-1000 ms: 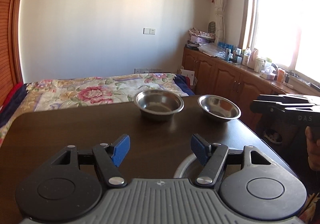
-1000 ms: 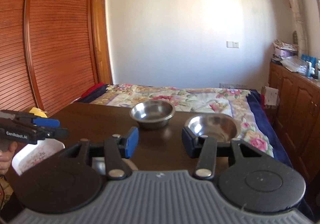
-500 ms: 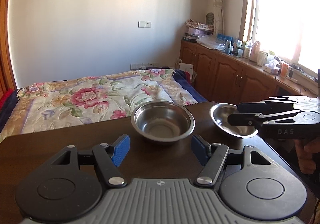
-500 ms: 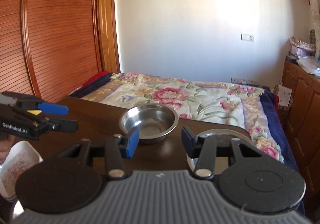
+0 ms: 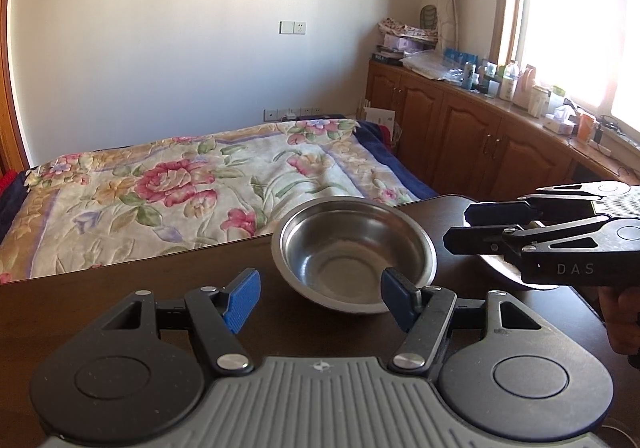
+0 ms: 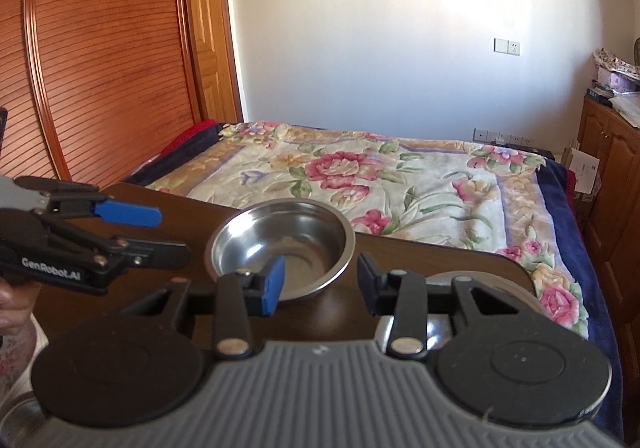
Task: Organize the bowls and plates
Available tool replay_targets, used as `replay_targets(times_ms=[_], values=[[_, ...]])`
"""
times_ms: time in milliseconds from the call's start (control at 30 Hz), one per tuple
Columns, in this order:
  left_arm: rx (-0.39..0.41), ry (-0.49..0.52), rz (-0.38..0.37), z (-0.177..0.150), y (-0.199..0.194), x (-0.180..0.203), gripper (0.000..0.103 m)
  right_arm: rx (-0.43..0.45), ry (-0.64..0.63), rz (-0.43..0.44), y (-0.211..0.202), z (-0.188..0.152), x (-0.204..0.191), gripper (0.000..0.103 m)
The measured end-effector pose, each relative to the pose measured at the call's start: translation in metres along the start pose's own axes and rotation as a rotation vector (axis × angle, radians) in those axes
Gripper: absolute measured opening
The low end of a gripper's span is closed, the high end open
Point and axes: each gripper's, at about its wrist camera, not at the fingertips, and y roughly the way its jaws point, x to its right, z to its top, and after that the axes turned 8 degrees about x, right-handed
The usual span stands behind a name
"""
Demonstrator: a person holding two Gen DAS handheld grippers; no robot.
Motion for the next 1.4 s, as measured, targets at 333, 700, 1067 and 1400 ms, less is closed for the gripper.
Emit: replay_targets(times_ms=[333,700,1067,1400], values=[[-0.025,-0.042,-0.002,-0.002,0.028,-0.011,0.064,-0.04,0.024,-0.007,0.03,0.004,0.007,0.042],[-0.044,-0.059,-0.017,-0.005,0.035,-0.013,0.059,-0.093,0.01,-0.016,0.046,-0.001,0.005,0.042],[-0.068,-0.059,-0.028,-0.008,0.042,-0.014,0.045,-0.134,0.037,0.009,0.052,-0.005,0.004,0.042],[-0.067,-0.055,-0.037,-0.007,0.031,-0.013,0.037,-0.134,0.089,0.032,0.05,-0.007,0.009,0.035]])
